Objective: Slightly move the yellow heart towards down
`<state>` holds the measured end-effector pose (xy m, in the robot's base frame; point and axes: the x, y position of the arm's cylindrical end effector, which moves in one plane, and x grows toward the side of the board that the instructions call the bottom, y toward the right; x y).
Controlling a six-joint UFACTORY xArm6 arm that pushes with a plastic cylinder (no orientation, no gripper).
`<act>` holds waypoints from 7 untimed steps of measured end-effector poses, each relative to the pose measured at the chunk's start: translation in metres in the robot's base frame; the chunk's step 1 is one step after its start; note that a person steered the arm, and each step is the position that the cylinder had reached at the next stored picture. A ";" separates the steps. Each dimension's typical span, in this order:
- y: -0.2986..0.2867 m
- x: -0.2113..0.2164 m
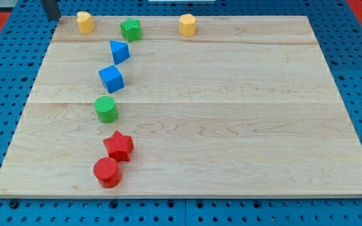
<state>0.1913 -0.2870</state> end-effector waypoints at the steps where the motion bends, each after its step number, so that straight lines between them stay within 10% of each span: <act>1: 0.027 0.000; 5: 0.156 0.006; 7: 0.132 0.035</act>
<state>0.2263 -0.1555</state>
